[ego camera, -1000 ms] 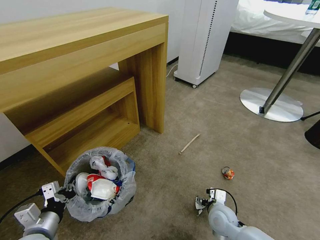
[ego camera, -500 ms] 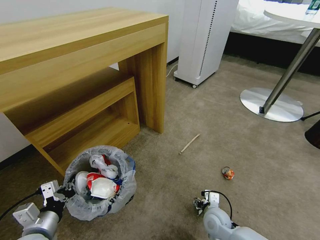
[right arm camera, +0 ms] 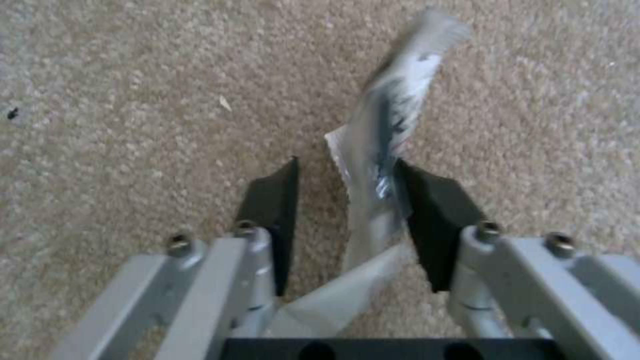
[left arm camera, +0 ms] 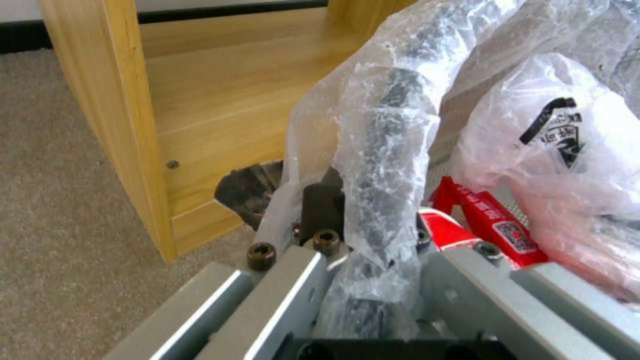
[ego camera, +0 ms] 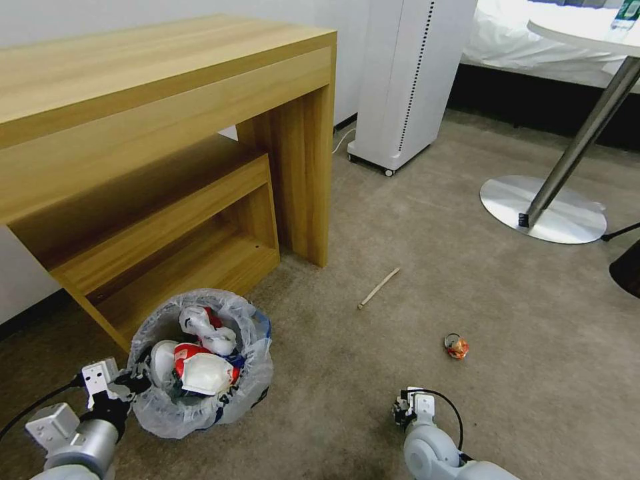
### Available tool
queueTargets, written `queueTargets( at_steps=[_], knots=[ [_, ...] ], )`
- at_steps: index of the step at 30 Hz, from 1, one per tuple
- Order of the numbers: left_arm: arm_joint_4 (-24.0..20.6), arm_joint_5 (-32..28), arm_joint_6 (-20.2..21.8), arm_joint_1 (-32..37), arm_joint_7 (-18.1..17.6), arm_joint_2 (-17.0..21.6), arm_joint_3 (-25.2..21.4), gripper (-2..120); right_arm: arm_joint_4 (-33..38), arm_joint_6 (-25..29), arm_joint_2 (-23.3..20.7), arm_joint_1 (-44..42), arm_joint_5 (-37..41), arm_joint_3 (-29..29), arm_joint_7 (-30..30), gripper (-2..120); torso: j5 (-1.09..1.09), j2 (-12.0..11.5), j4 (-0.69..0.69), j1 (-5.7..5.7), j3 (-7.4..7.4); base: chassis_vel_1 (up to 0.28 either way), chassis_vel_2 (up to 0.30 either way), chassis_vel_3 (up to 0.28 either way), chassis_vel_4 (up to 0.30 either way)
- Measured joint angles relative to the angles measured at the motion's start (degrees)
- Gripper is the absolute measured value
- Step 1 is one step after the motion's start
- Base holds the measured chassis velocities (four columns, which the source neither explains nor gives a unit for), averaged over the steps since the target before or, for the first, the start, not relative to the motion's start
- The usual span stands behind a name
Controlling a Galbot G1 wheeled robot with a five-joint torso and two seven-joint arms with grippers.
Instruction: Pick up the trash bin and place the garbage on the floor into it.
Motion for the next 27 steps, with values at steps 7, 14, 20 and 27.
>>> queueTargets(
  at_steps=[7, 14, 20, 27],
  knots=[
    [0.5, 0.1, -0.1, -0.3, 0.0, 0.0, 0.1, 1, -0.3, 0.7, -0.3, 0.0, -2.1, -0.4, -0.6, 14, 0.00, 0.0, 0.00, 0.00, 0.00, 0.000, 0.000, 0.000, 0.000],
    [0.7, 0.2, -0.3, -0.3, 0.0, -0.2, 0.2, 1, 0.7, 1.2, -0.9, -0.6, -3.5, -0.5, -1.4, 9, 0.00, 0.0, 0.00, 0.00, 0.00, 0.000, 0.000, 0.000, 0.000],
    [0.6, 0.3, -0.3, -0.3, 0.0, -0.2, 0.2, 1, 1.2, 4.4, -1.4, -1.1, -6.1, -0.5, -4.2, 0, 0.01, 0.0, 0.00, 0.00, 0.00, 0.000, 0.000, 0.000, 0.000],
    [-0.1, 0.1, 0.2, -0.3, 0.0, 0.0, 0.1, 1, 15.4, 17.2, -6.0, 2.2, -11.0, -0.1, -17.5, 0, 0.00, 0.0, 0.00, 0.00, 0.00, 0.000, 0.000, 0.000, 0.000]
  ],
)
